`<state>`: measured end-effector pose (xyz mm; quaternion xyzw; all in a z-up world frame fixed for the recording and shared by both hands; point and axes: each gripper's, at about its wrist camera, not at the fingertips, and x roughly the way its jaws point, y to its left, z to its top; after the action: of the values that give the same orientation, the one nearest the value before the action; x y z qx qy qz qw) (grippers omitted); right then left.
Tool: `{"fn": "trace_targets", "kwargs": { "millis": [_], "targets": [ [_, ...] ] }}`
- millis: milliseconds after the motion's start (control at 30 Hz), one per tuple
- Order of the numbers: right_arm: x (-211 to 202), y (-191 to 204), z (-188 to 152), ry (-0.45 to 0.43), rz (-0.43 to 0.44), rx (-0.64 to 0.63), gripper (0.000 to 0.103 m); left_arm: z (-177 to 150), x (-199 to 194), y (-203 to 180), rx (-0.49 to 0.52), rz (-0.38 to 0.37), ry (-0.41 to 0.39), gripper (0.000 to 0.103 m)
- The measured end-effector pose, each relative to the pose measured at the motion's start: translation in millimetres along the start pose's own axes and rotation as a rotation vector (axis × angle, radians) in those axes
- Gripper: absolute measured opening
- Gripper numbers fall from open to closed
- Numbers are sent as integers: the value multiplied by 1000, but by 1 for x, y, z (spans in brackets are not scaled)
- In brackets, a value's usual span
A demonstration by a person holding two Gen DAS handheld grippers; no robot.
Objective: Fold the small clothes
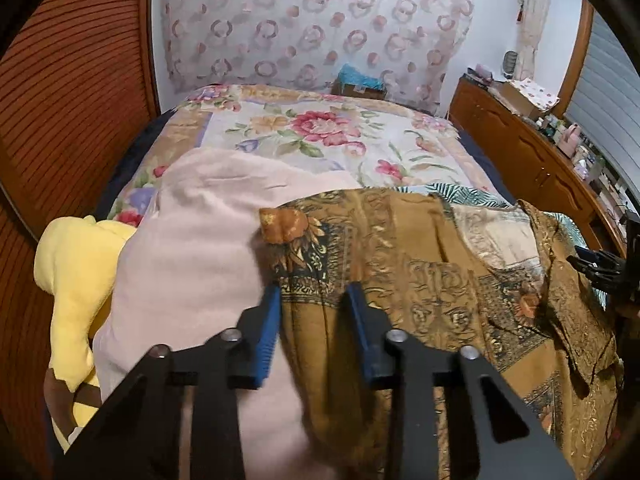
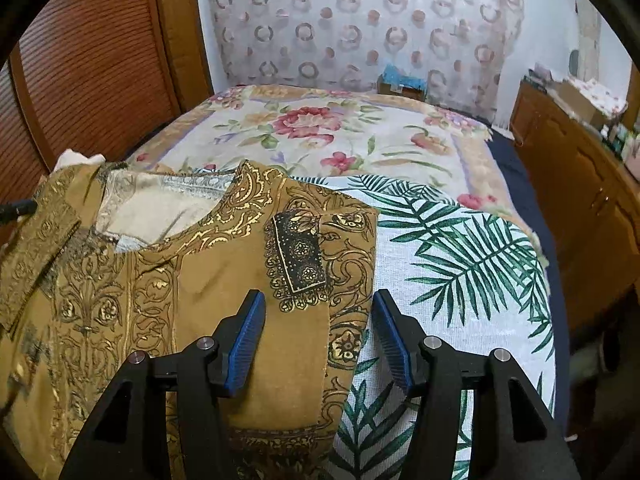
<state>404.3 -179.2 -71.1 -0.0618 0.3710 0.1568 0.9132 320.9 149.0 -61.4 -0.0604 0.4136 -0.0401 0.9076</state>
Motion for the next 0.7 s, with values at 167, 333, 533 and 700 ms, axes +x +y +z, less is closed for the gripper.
{"fn": "trace_targets", "kwargs": {
  "millis": [167,333,533,700],
  "targets": [
    [-2,0,-1,0,1,-3,59,3,3,1,1,17,4,32],
    [-3,-1,-1,0,1,-6,59,3,5,2,3,7,2,20],
    [-2,-1,-1,-1,2,-7,59,6,-12,-12,34,-36,-57,5],
    [-4,1,-1,-11,29,-37,18,9,-32,-28,68,-82,-104,4]
  ]
}}
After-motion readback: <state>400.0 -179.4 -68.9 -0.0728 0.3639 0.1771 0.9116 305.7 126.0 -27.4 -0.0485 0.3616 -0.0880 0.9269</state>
